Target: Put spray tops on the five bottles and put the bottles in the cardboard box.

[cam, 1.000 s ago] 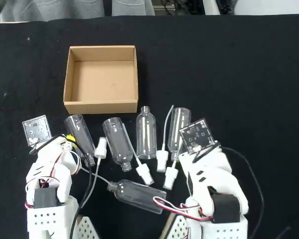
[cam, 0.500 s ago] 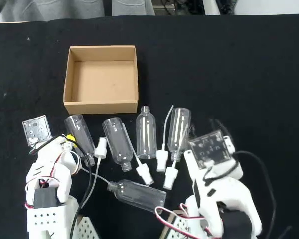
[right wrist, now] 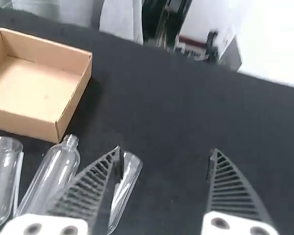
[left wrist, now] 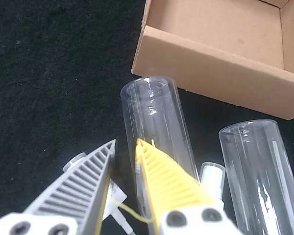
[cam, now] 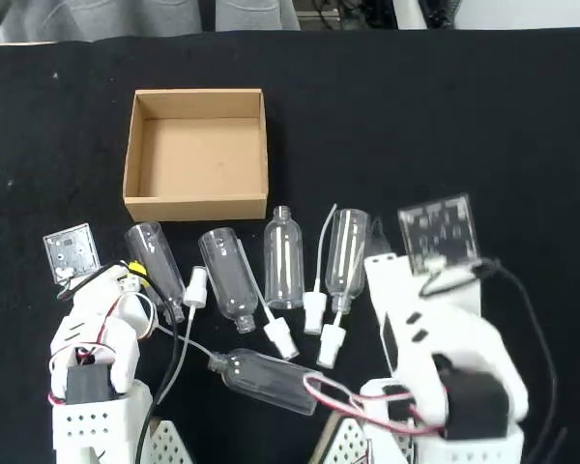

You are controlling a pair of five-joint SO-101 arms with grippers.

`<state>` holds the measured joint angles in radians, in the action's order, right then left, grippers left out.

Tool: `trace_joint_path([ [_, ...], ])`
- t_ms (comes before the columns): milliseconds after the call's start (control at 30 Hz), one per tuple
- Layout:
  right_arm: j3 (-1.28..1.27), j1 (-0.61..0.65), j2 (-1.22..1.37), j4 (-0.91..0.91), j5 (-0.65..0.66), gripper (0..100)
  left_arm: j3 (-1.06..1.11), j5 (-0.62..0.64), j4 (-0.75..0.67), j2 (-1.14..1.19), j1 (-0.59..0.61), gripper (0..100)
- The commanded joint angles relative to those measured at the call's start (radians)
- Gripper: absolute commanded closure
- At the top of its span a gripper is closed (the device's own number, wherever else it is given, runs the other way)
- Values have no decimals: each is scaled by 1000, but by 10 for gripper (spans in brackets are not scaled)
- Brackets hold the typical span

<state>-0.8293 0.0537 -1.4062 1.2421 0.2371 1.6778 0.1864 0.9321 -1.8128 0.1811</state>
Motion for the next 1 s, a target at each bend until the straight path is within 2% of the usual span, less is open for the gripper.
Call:
trace_joint_path([
  [0, 70, -18, 139, -25, -38, 747, 22, -5, 5, -8, 8, 938],
  [300, 93, -18, 334, -31, -114, 747, 22, -5, 5, -8, 8, 938],
  [967, 337, -12, 848, -31, -199, 747, 22, -5, 5, -8, 8, 938],
])
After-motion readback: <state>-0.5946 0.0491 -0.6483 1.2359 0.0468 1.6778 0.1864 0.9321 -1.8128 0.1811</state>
